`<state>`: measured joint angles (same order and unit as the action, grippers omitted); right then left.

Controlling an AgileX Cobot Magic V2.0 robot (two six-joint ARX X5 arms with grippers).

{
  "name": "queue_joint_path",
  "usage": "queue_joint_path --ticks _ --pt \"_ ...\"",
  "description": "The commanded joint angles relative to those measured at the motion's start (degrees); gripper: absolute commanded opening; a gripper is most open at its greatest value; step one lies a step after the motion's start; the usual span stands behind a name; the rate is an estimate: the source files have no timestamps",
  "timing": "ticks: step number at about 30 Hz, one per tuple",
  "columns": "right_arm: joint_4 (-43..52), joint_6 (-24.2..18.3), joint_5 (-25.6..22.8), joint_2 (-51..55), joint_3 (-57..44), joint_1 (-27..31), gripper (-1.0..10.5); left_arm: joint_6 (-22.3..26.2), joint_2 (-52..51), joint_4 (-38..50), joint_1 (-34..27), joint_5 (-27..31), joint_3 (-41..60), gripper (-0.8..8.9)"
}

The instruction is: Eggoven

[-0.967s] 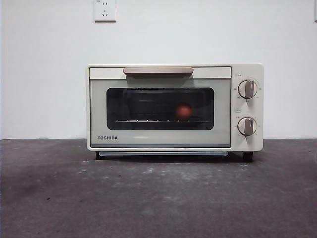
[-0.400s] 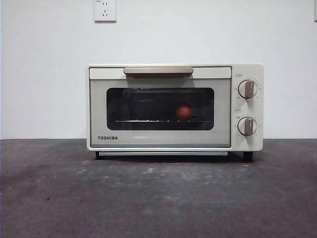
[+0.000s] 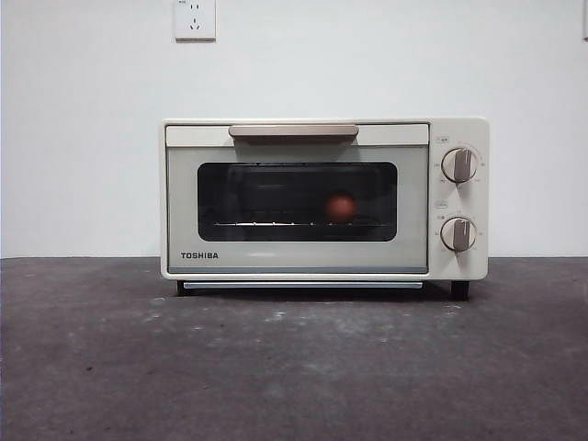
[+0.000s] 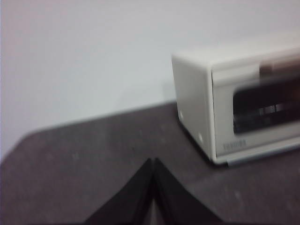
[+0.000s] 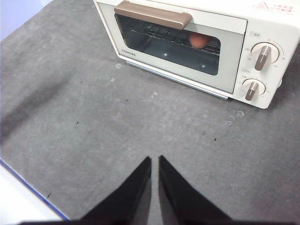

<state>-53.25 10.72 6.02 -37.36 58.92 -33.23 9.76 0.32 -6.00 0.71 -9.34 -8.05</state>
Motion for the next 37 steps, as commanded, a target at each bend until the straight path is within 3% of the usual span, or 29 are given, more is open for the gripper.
queue_joint_path --ticks 1,12,37 --pt "0.7 -0.3 -0.1 -0.2 1.2 -0.4 0.1 0.5 -0.2 0.9 -0.3 0.0 1.7 0.07" --pt "0.7 -0.3 -0.1 -0.2 1.2 -0.4 0.1 0.6 -0.2 0.4 -0.3 0.0 7.9 0.07" --pt "0.7 -0.3 -0.1 -0.2 1.2 -0.4 0.1 1.1 -0.1 -1.8 -0.3 0.0 7.9 0.08"
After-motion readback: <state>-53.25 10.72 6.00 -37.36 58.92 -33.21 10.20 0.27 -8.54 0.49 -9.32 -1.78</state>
